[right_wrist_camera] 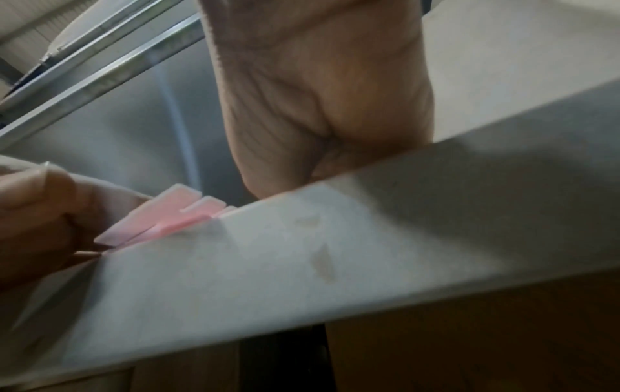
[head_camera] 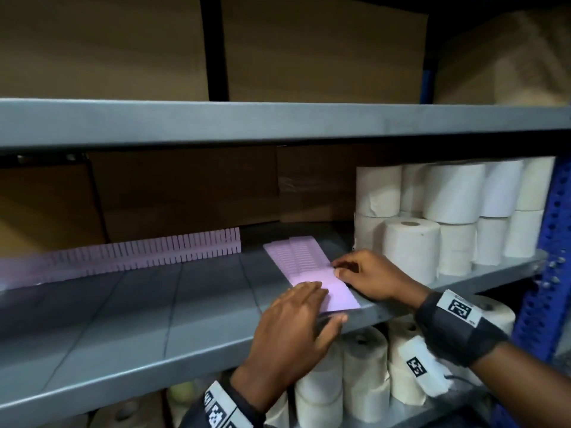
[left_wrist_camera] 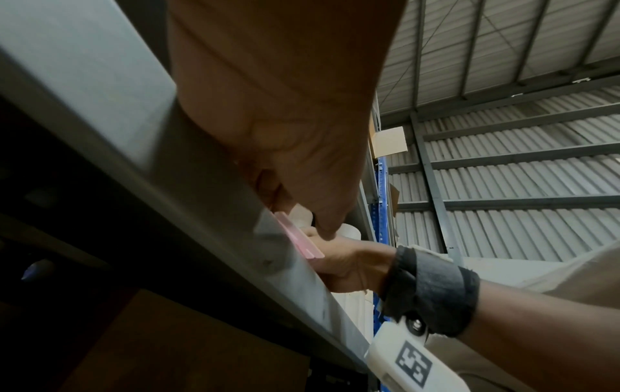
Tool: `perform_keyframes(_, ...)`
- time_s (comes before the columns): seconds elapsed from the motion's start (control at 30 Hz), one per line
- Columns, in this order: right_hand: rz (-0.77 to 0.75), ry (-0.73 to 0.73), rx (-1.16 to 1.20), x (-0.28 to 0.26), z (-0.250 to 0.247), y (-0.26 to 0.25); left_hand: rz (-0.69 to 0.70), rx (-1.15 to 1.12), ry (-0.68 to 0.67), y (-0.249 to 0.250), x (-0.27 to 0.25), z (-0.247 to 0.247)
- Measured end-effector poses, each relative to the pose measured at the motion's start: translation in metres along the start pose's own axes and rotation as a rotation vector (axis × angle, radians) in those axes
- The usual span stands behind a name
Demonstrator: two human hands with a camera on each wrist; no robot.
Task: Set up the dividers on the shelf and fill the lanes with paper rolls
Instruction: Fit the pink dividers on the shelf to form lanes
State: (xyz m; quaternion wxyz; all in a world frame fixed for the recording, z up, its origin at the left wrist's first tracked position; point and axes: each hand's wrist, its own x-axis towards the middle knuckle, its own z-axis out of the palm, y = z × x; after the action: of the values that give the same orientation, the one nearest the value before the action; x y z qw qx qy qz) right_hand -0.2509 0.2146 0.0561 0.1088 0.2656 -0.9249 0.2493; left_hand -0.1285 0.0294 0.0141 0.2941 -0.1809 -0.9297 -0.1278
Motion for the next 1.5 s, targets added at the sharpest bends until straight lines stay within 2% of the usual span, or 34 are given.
perform_keyframes(0.13, -0.044, -0.043, 0.011, 0.008, 0.002, 0.005, -0.011, 0.064, -0.015, 0.001, 0.003, 0.003)
perform_keyframes(0.33, -0.083, -0.057, 0.120, 0.005, -0.003, 0.013, 0.029, 0.031, 0.059, 0.008, 0.002, -0.006)
perform_keyframes(0.47, -0.080, -0.055, 0.230, 0.004, -0.011, 0.016, 0.075, 0.007, 0.199, 0.011, -0.001, -0.012)
perform_keyframes(0.57, -0.074, -0.019, 0.265, 0.002, -0.017, 0.017, 0.080, 0.070, 0.317, 0.007, -0.004, -0.017)
perform_keyframes(0.67, -0.060, 0.022, 0.277, -0.001, -0.019, 0.017, -0.064, 0.107, 0.517, 0.007, -0.009, -0.026)
perform_keyframes(0.73, -0.039, 0.072, 0.293, 0.000, -0.022, 0.016, -0.190, 0.050, 0.652, 0.008, -0.016, -0.033)
perform_keyframes(0.83, -0.031, 0.155, 0.300, 0.002, -0.026, 0.016, -0.355, -0.211, 0.821, 0.016, -0.030, -0.049)
perform_keyframes(0.9, -0.020, 0.180, 0.342, 0.003, -0.028, 0.014, -0.406, -0.409, 0.898, 0.023, -0.041, -0.061)
perform_keyframes(1.0, -0.036, 0.137, 0.462, 0.004, -0.031, 0.009, -0.461, -0.554, 0.976, 0.028, -0.059, -0.078)
perform_keyframes(1.13, -0.124, 0.123, 0.621, 0.004, -0.039, -0.009, -0.513, -0.621, 1.031, 0.027, -0.087, -0.096)
perform_keyframes(1.27, -0.199, 0.179, 0.614, 0.006, -0.046, -0.036, -0.538, -0.545, 1.071, 0.023, -0.114, -0.114)
perform_keyframes(1.5, -0.296, 0.039, 0.807, 0.040, -0.018, -0.107, -0.610, -0.357, 1.138, 0.007, -0.161, -0.162)
